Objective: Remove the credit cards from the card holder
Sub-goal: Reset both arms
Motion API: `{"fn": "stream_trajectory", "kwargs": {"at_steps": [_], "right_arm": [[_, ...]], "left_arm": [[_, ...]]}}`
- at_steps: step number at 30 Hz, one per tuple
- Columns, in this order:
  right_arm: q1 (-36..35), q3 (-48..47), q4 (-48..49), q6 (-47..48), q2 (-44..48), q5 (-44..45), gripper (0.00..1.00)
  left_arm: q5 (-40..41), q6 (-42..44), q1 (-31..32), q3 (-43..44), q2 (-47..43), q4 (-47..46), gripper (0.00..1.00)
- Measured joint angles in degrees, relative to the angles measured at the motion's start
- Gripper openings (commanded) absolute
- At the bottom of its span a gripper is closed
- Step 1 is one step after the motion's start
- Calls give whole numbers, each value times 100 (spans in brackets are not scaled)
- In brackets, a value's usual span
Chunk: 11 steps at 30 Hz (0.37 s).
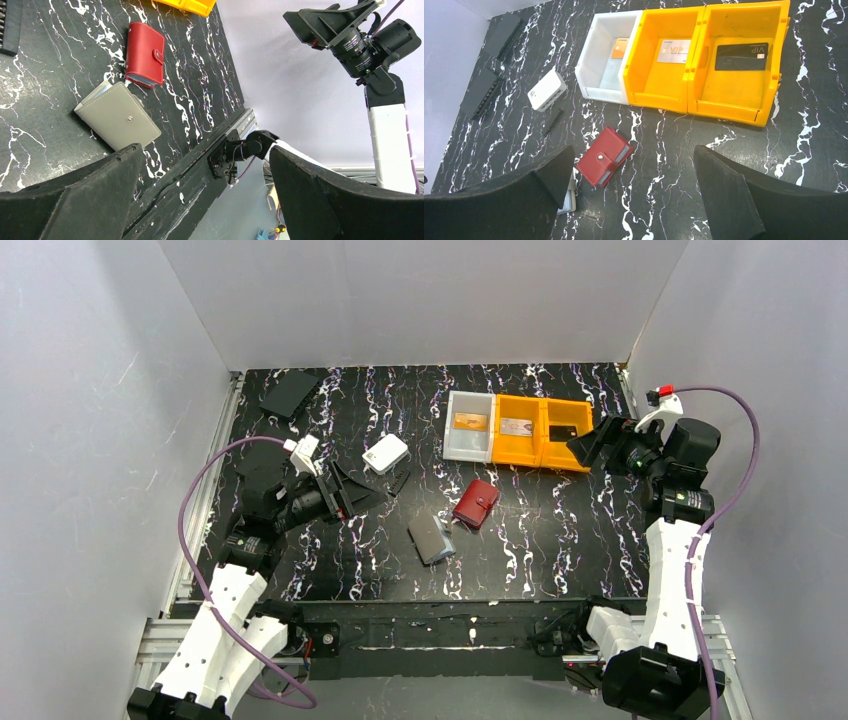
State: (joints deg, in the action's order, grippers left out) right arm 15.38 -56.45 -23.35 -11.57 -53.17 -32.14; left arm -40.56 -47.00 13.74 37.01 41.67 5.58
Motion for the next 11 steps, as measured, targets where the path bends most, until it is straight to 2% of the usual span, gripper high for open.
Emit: {"fn": "stream_trajectory", "kwargs": {"at_steps": [11], "right_arm": [[4, -2, -9, 57, 0, -11, 98]], "left_arm": [[0, 2, 11, 0, 0, 0, 98]]}}
